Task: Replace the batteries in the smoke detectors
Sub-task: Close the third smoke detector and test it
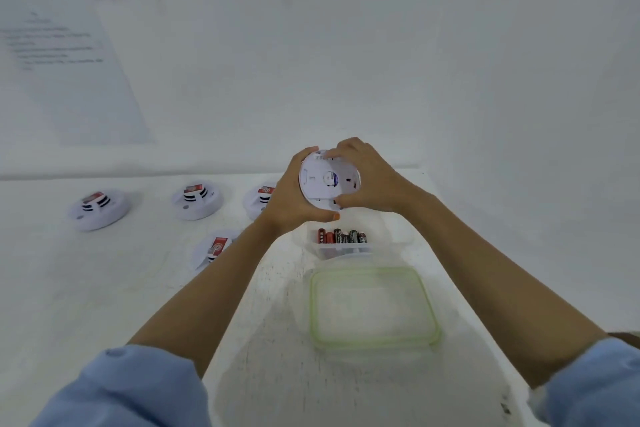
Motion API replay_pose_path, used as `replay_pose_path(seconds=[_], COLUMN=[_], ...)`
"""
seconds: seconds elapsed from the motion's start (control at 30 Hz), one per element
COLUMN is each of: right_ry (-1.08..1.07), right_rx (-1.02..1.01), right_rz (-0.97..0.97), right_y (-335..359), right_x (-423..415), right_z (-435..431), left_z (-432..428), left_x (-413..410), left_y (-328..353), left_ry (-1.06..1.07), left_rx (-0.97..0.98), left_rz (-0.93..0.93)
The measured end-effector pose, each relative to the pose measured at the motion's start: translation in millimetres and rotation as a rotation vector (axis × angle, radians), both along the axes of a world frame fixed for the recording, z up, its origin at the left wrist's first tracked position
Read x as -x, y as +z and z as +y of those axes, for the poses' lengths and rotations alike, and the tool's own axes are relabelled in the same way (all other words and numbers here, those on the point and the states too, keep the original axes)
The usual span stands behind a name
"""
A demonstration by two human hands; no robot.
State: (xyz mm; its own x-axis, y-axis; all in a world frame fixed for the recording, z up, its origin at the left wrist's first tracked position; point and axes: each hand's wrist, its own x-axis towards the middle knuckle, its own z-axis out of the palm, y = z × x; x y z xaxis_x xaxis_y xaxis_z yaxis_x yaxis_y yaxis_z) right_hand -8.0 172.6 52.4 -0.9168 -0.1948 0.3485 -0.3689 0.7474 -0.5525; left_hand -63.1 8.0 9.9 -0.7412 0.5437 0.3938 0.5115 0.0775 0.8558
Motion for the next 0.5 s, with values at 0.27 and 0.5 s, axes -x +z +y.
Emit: replay_pose_path(seconds=[0.27,0.5], right_ry=[0.032,0.040], right_rx=[-0.317,-0.406], right_rz=[-0.006,-0.018], right_y=[24,29], right_x=[6,6], right_z=[-2,-4], left_z=[-3,-1], left_x=[-1,-1], left_y=[5,3], left_ry=[-0.084,-0.069], left_rx=[0.000,-0.014], left_rz=[-0.045,-0.037])
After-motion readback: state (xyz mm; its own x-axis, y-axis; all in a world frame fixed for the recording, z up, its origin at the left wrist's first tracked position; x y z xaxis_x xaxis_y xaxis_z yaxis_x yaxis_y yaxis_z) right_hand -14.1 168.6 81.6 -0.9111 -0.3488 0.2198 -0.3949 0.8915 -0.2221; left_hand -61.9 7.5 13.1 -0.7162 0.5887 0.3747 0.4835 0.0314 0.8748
